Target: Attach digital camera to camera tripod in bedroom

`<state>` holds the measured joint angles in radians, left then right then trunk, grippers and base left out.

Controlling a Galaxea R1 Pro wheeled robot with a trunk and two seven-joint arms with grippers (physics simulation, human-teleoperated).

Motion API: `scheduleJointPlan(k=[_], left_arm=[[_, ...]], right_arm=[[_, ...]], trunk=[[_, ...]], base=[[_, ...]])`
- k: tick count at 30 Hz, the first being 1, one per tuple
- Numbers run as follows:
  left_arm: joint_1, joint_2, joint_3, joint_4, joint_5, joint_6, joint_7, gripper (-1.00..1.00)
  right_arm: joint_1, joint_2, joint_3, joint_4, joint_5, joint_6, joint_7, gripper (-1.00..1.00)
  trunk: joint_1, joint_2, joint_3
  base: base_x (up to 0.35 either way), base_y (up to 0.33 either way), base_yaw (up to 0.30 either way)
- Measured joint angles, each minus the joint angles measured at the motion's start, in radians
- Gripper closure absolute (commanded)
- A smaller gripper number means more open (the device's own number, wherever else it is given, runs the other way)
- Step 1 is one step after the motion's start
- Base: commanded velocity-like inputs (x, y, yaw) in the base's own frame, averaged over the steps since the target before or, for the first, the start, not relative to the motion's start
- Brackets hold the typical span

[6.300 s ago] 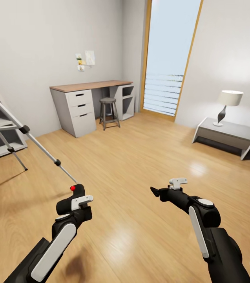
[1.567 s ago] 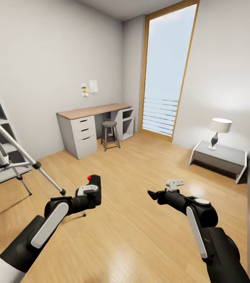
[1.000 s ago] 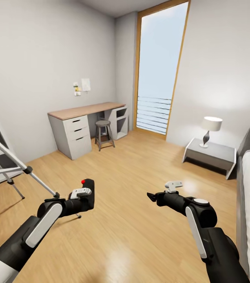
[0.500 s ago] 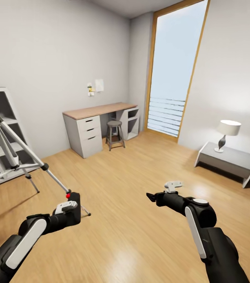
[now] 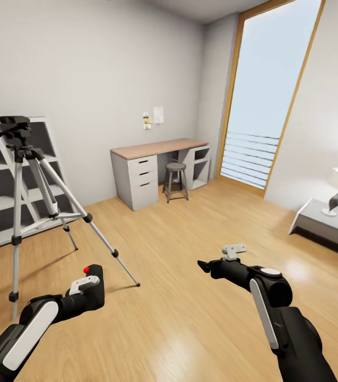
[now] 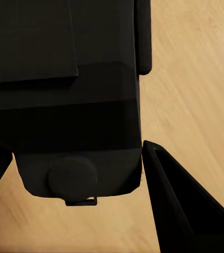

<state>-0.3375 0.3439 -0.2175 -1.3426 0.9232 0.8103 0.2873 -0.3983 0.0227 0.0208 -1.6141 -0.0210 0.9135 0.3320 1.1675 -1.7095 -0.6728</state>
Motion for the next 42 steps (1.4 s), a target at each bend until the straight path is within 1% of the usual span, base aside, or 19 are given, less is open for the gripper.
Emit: scheduleJointPlan(k=[6, 14, 21, 29, 42], left_arm=[[0.005, -0.003, 0.0, 0.001, 0.001, -0.002, 0.003, 1.0], [0.012, -0.005, 0.0, 0.001, 0.002, -0.004, 0.004, 1.0], [0.014, -0.009, 0.0, 0.001, 0.001, -0.021, 0.004, 1.0], [0.015, -0.011, 0.0, 0.001, 0.001, -0.029, 0.005, 1.0], [0.015, -0.013, 0.0, 0.002, 0.001, -0.032, 0.005, 1.0]], right_arm=[[0.0, -0.001, -0.001, 0.0, -0.001, 0.001, 0.0, -1.0], [0.0, 0.0, -0.001, 0.0, -0.002, 0.001, 0.0, -1.0], [0.0, -0.001, 0.0, 0.0, -0.003, 0.002, 0.0, -1.0], [0.0, -0.002, 0.0, 0.0, -0.002, 0.002, 0.0, -1.0], [0.0, -0.004, 0.0, 0.0, -0.001, 0.0, 0.0, -1.0]], trunk=[[0.0, 0.0, 0.0], [-0.031, 0.056, 0.025], [-0.057, 0.105, 0.047], [-0.088, 0.161, 0.072], [-0.138, 0.252, 0.113]], base=[[0.0, 0.0, 0.248], [0.0, 0.0, 0.247], [0.0, 0.0, 0.222], [0.0, 0.0, 0.069], [0.0, 0.0, 0.009]])
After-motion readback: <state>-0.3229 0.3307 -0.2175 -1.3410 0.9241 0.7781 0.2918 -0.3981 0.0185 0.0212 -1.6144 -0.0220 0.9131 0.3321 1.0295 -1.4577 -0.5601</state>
